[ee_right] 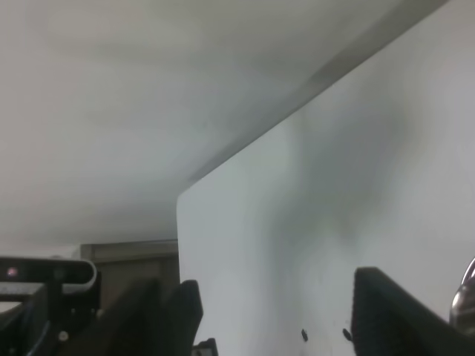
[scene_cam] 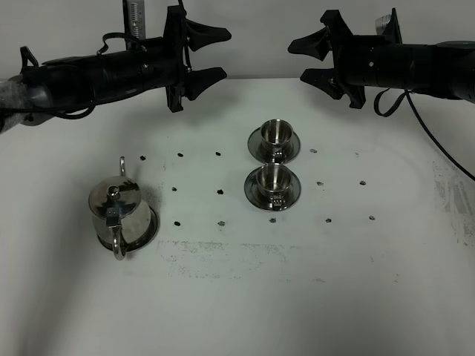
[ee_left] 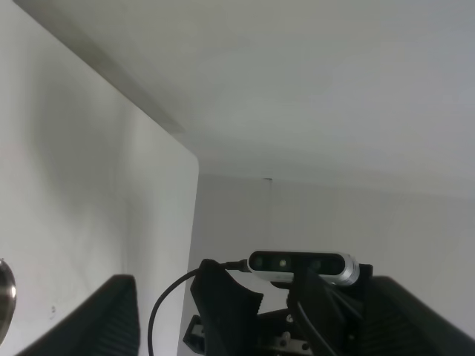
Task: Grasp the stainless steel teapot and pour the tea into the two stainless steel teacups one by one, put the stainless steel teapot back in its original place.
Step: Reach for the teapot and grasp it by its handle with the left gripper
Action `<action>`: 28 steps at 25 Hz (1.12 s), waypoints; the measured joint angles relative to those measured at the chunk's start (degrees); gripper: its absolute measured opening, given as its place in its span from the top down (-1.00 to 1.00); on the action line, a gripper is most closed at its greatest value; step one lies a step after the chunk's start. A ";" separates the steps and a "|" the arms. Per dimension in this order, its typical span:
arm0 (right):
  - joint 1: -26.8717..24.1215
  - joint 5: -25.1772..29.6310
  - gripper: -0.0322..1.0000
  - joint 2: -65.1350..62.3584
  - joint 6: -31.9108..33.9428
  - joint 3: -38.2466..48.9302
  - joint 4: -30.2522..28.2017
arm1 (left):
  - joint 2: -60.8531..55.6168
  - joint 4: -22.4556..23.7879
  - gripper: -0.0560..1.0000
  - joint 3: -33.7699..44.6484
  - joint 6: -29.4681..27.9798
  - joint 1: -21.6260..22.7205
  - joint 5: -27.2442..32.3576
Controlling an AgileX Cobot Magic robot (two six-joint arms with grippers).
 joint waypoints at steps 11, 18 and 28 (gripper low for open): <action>0.00 -0.38 -0.15 0.00 0.42 0.00 0.05 | 0.00 0.00 -0.28 0.00 0.00 0.00 0.00; 0.00 0.41 -0.14 0.00 -4.52 0.00 0.05 | 0.00 0.00 -0.23 -1.03 5.84 0.00 2.94; -0.44 -6.28 0.04 -7.23 -30.26 -0.12 -12.31 | -3.43 34.99 0.02 -15.41 6.98 0.00 -0.01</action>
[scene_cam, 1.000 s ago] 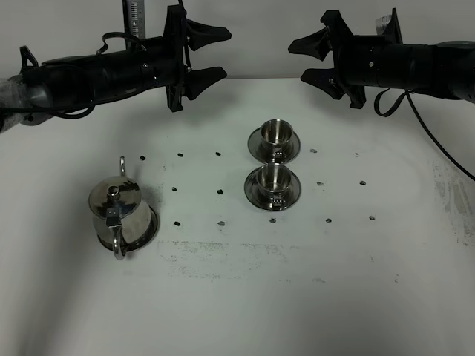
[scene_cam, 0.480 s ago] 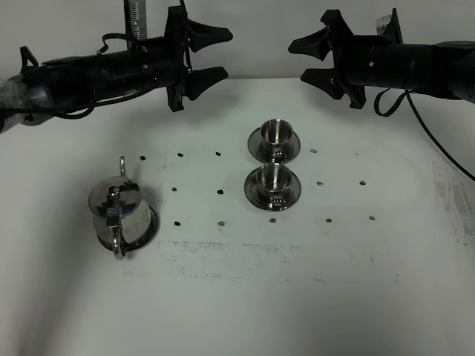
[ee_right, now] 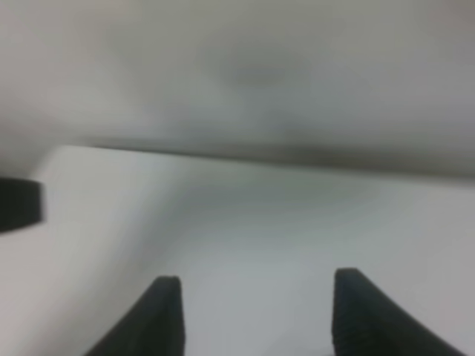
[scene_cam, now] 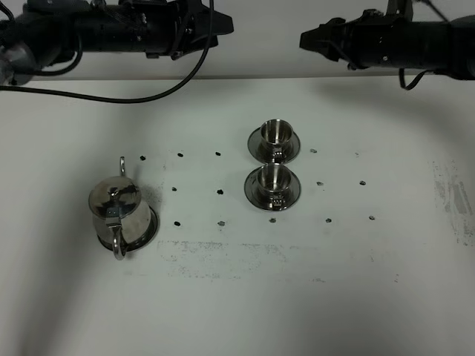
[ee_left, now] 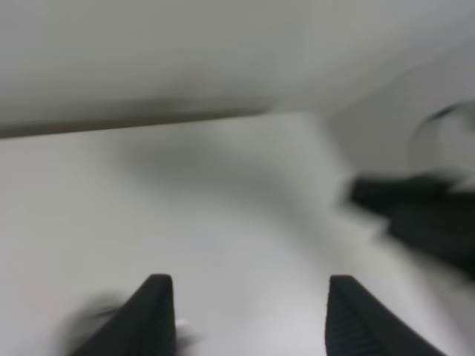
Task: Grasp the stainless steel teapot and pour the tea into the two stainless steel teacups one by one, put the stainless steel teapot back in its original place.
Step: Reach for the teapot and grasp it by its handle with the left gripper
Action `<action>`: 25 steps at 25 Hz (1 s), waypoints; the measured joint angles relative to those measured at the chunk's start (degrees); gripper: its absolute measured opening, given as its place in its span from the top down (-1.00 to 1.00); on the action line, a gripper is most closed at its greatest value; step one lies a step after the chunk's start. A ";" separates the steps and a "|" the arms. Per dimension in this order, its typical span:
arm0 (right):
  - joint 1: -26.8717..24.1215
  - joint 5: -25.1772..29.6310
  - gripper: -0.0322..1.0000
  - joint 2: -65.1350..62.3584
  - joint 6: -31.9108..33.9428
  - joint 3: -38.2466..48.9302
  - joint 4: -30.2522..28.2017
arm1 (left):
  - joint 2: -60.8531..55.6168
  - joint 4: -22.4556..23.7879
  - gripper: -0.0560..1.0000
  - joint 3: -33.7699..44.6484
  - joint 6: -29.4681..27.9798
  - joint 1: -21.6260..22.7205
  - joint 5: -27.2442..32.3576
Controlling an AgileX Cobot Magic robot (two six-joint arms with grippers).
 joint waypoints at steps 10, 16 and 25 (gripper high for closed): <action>-0.09 -2.35 0.30 -6.86 14.50 -1.77 -26.53 | -4.70 56.10 0.25 -8.51 -19.33 -3.76 7.39; -0.09 1.54 0.34 -19.94 25.64 -2.13 -45.74 | -15.90 55.05 0.39 -5.19 -17.14 -4.04 6.00; -0.09 5.59 0.37 -39.01 32.75 8.06 -55.74 | -30.33 53.46 0.42 19.79 -14.54 -4.04 -4.37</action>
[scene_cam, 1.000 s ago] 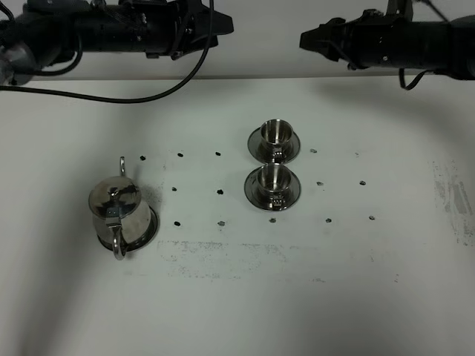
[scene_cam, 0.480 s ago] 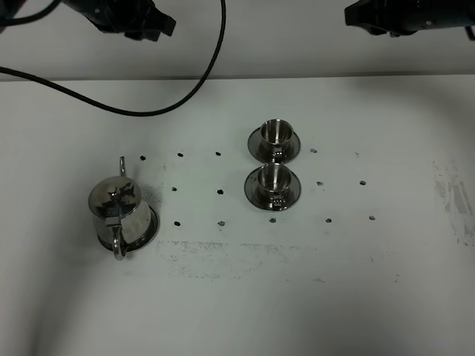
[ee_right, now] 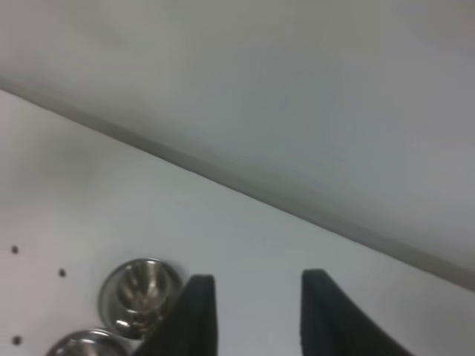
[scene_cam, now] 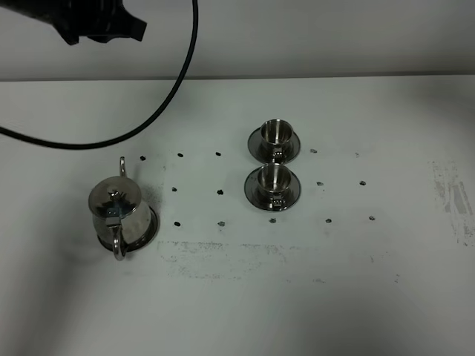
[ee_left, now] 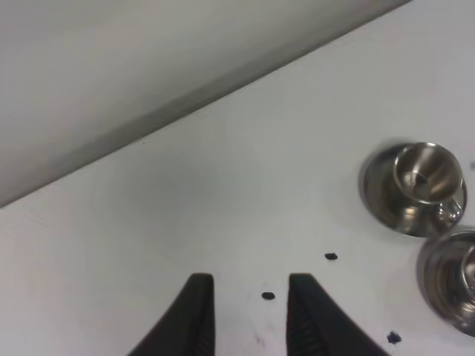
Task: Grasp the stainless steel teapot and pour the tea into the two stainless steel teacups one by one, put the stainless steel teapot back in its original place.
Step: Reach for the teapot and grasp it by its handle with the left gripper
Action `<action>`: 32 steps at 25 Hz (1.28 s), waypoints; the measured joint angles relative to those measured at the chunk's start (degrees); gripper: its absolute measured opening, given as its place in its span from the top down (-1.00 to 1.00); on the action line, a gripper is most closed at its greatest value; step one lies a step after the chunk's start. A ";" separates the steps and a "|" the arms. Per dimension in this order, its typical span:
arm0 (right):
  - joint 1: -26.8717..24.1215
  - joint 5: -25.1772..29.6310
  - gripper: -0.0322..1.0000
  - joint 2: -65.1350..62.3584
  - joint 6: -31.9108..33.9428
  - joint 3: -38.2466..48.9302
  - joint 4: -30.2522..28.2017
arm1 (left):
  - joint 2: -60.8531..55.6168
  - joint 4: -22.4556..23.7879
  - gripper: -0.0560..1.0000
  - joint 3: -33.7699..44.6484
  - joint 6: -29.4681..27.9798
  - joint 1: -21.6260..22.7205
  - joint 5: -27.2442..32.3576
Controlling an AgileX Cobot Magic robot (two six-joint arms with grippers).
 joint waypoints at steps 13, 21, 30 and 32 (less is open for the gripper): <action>0.00 2.34 0.40 -28.11 -1.60 22.34 5.04 | -21.03 -1.16 0.42 25.24 0.23 -1.30 -22.46; 0.00 8.84 0.40 -46.72 2.17 31.84 5.18 | -24.31 -0.09 0.42 31.12 0.27 -2.30 -21.89; 0.00 14.90 0.40 -62.09 10.37 41.25 0.44 | -24.33 0.01 0.43 31.17 4.08 -5.16 -18.79; 0.00 16.39 0.40 -64.83 12.86 43.15 -2.82 | -24.33 0.01 0.43 31.17 4.34 -5.75 -17.98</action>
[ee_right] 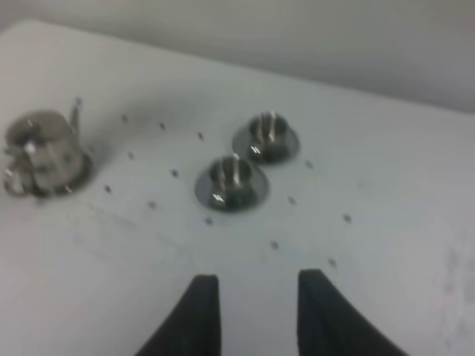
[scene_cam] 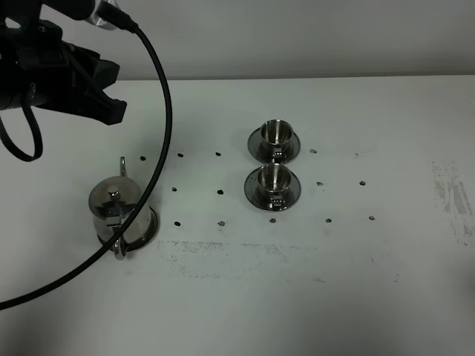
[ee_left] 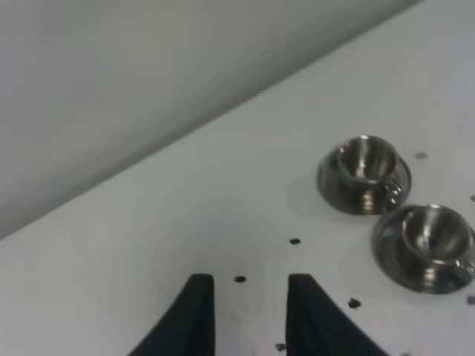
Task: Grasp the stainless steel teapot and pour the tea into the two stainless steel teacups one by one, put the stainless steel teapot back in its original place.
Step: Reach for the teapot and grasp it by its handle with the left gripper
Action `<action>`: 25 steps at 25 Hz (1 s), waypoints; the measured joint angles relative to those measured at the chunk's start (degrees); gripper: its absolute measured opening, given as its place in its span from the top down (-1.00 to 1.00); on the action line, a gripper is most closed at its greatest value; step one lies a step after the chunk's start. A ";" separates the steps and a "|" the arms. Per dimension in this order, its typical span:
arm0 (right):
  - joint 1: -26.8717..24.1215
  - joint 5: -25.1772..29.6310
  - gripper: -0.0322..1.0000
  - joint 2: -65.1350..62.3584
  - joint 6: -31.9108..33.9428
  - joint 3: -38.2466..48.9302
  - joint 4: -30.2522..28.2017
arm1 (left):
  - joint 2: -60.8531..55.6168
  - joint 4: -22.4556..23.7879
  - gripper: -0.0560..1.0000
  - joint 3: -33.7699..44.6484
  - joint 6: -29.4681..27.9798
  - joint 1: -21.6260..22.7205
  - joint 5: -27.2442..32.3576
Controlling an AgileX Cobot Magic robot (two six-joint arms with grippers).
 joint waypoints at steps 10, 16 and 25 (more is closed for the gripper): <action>0.00 2.74 0.40 -13.69 6.48 9.04 -9.18 | 0.00 0.00 0.43 0.00 0.17 -0.40 3.64; 0.00 5.13 0.40 -15.12 7.39 12.86 -10.03 | 0.00 0.00 0.43 0.00 0.17 -0.40 5.95; -0.05 5.13 0.40 -15.12 7.83 12.97 -10.15 | 0.00 0.00 0.43 0.00 0.17 -0.40 6.70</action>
